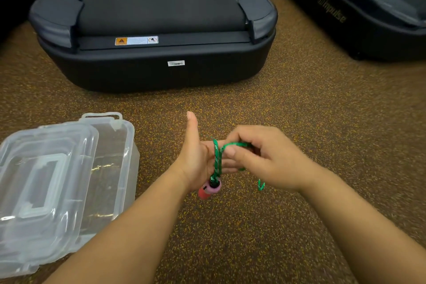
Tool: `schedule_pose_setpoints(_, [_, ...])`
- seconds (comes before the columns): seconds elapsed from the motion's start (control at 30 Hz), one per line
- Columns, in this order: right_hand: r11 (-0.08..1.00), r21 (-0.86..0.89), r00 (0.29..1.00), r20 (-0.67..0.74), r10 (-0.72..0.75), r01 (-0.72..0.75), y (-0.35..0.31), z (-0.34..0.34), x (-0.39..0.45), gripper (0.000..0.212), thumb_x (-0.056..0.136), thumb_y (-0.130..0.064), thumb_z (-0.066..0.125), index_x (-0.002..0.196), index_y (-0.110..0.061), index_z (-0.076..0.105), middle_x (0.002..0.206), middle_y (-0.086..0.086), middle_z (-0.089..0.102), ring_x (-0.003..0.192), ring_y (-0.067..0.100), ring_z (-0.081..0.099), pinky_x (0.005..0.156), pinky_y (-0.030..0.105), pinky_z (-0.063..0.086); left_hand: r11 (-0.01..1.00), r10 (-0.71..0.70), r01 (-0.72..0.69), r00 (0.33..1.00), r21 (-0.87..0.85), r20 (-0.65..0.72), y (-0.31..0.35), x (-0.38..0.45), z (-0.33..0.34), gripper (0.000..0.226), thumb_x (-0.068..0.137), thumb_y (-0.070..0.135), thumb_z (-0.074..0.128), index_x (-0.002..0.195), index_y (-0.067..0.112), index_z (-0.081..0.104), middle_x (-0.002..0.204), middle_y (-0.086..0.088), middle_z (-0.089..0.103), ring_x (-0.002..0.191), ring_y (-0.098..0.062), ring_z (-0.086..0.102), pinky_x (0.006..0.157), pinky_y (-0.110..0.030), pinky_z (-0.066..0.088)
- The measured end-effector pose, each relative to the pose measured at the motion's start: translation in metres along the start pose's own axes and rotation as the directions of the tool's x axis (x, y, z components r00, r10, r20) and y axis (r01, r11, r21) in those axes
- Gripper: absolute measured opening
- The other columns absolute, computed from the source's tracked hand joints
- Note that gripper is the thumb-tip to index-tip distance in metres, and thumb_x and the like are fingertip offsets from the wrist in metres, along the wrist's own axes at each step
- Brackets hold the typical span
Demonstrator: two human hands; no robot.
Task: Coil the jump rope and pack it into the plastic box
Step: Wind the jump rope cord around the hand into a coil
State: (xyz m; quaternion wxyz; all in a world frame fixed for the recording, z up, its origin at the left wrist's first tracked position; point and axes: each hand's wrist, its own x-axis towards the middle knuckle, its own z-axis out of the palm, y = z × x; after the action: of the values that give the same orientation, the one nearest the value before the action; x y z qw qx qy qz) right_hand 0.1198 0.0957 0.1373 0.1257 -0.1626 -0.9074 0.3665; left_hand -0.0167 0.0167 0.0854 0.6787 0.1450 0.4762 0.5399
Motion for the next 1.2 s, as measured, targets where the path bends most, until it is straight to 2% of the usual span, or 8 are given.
schedule_pose_setpoints(0.47, [0.991, -0.022, 0.956, -0.269, 0.121, -0.132, 0.04, -0.004, 0.021, 0.026, 0.067, -0.057, 0.068, 0.081, -0.036, 0.073, 0.071, -0.018, 0.061, 0.056, 0.002, 0.048, 0.059, 0.027, 0.04, 0.949, -0.213, 0.143, 0.948, 0.279, 0.237, -0.002, -0.006, -0.01, 0.135, 0.058, 0.09, -0.012, 0.105, -0.009, 0.068, 0.097, -0.027, 0.07, 0.092, -0.037, 0.068, 0.089, -0.04, 0.049])
schedule_pose_setpoints(0.63, [0.951, 0.251, 0.947, -0.221, 0.235, -0.178, 0.049, 0.017, 0.024, 0.006, 0.075, -0.031, 0.077, 0.079, -0.035, 0.074, 0.082, -0.006, 0.074, 0.07, 0.02, 0.064, 0.07, 0.035, 0.05, 0.959, -0.257, 0.18, 0.874, 0.217, 0.411, 0.0, -0.006, -0.004, 0.139, 0.052, 0.094, -0.009, 0.103, -0.011, 0.067, 0.089, -0.024, 0.072, 0.084, -0.033, 0.07, 0.083, -0.037, 0.051])
schedule_pose_setpoints(0.77, [0.902, 0.36, 0.943, -0.14, 0.303, -0.237, 0.061, 0.03, 0.015, 0.011, 0.084, -0.015, 0.069, 0.087, -0.025, 0.073, 0.088, -0.013, 0.072, 0.082, -0.004, 0.065, 0.08, 0.015, 0.049, 0.979, -0.203, 0.188, 0.86, 0.08, 0.467, 0.004, -0.006, -0.003, 0.139, 0.049, 0.096, -0.002, 0.101, -0.012, 0.067, 0.088, -0.026, 0.072, 0.081, -0.035, 0.071, 0.079, -0.039, 0.055])
schedule_pose_setpoints(0.87, [0.845, 0.459, 0.937, -0.071, 0.342, -0.273, 0.065, 0.04, 0.002, 0.012, 0.088, -0.008, 0.063, 0.095, -0.013, 0.071, 0.089, -0.003, 0.072, 0.079, -0.005, 0.064, 0.077, 0.015, 0.052, 0.988, -0.101, 0.141, 0.898, -0.061, 0.429, 0.007, -0.006, -0.005, 0.138, 0.052, 0.096, -0.001, 0.103, -0.013, 0.066, 0.088, -0.026, 0.072, 0.076, -0.034, 0.071, 0.073, -0.038, 0.057])
schedule_pose_setpoints(0.97, [0.853, 0.397, 0.921, -0.046, 0.386, -0.338, 0.07, 0.053, -0.007, 0.019, 0.081, -0.026, 0.055, 0.081, -0.033, 0.074, 0.074, -0.004, 0.074, 0.068, 0.01, 0.068, 0.064, 0.035, 0.054, 0.983, 0.012, 0.048, 0.947, -0.179, 0.322, 0.008, -0.006, -0.008, 0.136, 0.054, 0.096, -0.005, 0.11, -0.004, 0.068, 0.1, -0.024, 0.072, 0.08, -0.031, 0.072, 0.07, -0.034, 0.057])
schedule_pose_setpoints(1.03, [0.896, 0.286, 0.929, -0.044, 0.367, -0.34, 0.072, 0.06, -0.013, 0.021, 0.084, -0.033, 0.053, 0.076, -0.031, 0.072, 0.057, -0.019, 0.061, 0.053, -0.002, 0.053, 0.055, 0.024, 0.042, 0.968, 0.085, -0.024, 0.967, -0.249, 0.239, 0.009, -0.005, -0.009, 0.134, 0.056, 0.096, -0.004, 0.116, -0.001, 0.066, 0.115, -0.023, 0.067, 0.094, -0.032, 0.07, 0.081, -0.035, 0.055])
schedule_pose_setpoints(1.1, [0.911, 0.233, 0.935, -0.021, 0.354, -0.339, 0.068, 0.064, -0.017, 0.019, 0.093, -0.03, 0.055, 0.087, -0.029, 0.073, 0.071, -0.024, 0.066, 0.068, -0.002, 0.061, 0.069, 0.022, 0.047, 0.943, 0.146, -0.085, 0.975, -0.322, 0.169, 0.01, -0.004, -0.009, 0.131, 0.058, 0.096, -0.001, 0.122, 0.0, 0.062, 0.126, -0.023, 0.062, 0.111, -0.036, 0.063, 0.101, -0.041, 0.043])
schedule_pose_setpoints(1.2, [0.946, 0.027, 0.946, 0.046, 0.322, -0.323, 0.063, 0.059, -0.024, 0.033, 0.097, -0.031, 0.05, 0.072, -0.05, 0.063, 0.063, -0.03, 0.061, 0.065, -0.006, 0.056, 0.066, 0.02, 0.043, 0.906, 0.212, -0.163, 0.973, -0.391, 0.086, 0.012, -0.003, -0.009, 0.127, 0.061, 0.094, 0.004, 0.129, 0.001, 0.056, 0.13, -0.022, 0.059, 0.119, -0.034, 0.058, 0.107, -0.043, 0.038])
